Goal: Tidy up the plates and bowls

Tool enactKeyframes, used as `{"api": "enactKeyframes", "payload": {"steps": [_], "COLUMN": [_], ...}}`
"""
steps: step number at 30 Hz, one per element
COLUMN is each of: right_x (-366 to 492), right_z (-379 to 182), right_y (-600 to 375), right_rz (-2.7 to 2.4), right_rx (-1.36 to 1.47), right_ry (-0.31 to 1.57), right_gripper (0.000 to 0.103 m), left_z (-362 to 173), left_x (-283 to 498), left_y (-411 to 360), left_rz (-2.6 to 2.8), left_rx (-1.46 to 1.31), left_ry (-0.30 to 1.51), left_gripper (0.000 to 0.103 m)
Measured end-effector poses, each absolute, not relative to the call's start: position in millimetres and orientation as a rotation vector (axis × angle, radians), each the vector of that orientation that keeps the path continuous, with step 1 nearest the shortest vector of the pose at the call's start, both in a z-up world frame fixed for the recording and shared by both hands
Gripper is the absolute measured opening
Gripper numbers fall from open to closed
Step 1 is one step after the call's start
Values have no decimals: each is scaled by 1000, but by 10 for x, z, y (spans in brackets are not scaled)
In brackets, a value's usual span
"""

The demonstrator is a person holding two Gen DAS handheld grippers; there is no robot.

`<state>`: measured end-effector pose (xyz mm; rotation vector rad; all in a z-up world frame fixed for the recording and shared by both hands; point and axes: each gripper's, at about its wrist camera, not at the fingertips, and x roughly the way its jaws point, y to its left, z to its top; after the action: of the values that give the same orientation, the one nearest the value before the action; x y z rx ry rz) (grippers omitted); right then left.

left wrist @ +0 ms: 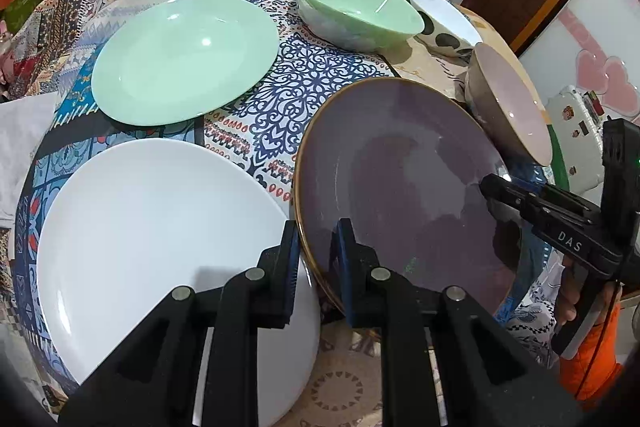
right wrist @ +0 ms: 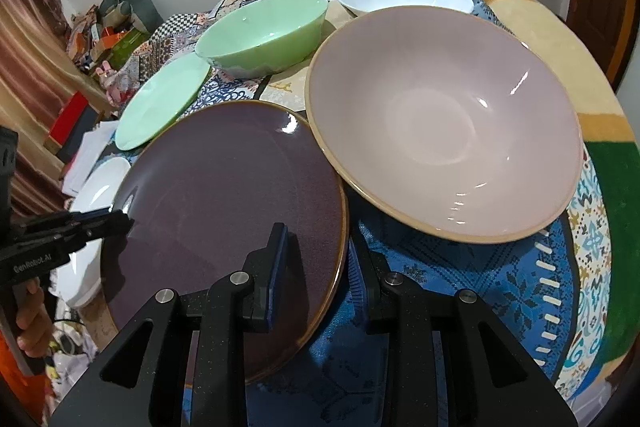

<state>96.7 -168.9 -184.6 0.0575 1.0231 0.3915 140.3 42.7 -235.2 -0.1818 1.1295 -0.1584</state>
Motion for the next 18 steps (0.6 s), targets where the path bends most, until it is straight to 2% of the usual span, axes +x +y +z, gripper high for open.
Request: {"api": "enactKeyframes", "payload": {"steps": [5, 9, 12, 16, 18], "right_x": [899, 829, 780, 719, 684], "right_z": [-1805, -1732, -1652, -1525, -1451], "right_y": [-1685, -1734, -1708, -1684, -1631], "right_rz": [379, 365, 356, 371, 382], "right_rx": [9, -12, -19, -12, -10], "right_ry": [1018, 1010, 990, 972, 953], "right_gripper": [29, 37, 43, 47, 50], "left_z": [-2334, -2242, -2131, -1971, -1898], "left_x": [1379, 1301, 1195, 1037, 963], "left_y": [495, 492, 495, 541, 588], "left_rz": [-157, -160, -150, -128, -115], "left_rx": [-223, -216, -194, -181, -184], "left_ry": [1121, 1099, 1066, 1015, 988], "left_gripper": [17, 19, 25, 41, 44]}}
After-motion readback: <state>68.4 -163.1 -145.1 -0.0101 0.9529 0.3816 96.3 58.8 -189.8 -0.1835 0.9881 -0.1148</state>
